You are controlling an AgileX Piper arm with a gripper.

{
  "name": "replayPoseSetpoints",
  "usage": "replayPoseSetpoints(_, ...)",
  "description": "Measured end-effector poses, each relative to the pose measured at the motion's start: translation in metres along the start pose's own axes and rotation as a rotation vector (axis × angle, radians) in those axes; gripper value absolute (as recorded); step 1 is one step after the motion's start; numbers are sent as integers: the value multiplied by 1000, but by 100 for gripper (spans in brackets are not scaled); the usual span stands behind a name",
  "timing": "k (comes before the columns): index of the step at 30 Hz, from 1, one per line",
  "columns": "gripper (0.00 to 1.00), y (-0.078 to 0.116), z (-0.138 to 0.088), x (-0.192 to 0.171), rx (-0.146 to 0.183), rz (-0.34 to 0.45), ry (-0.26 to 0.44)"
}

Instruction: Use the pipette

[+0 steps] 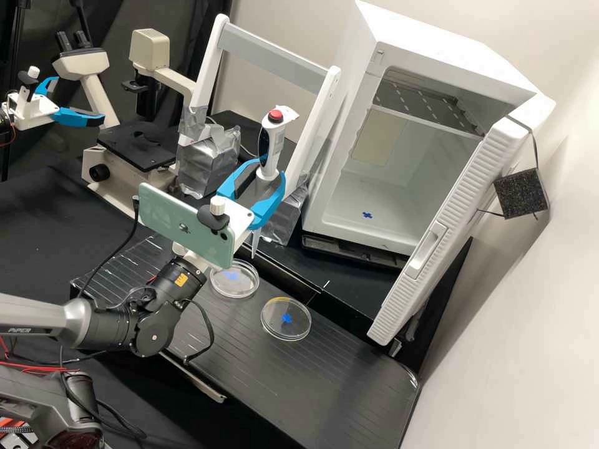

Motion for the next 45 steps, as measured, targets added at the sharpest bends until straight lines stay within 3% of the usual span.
replayPoseSetpoints(8, 0, -5, -17, 16, 35, -73, 56)
replayPoseSetpoints(17, 0, -3, -66, 74, 86, -200, 125)
replayPoseSetpoints(22, 0, -6, -82, 111, 86, -268, 92)
replayPoseSetpoints(30, 0, -21, -91, 165, 74, -362, -49)
replayPoseSetpoints(35, 0, -27, -95, 191, 64, -390, -127)
replayPoseSetpoints(41, 0, -28, -106, 209, 61, -401, -169)
replayPoseSetpoints(43, 0, -28, -111, 213, 65, -404, -168)
replayPoseSetpoints(45, 0, -27, -117, 219, 145, -407, -198)
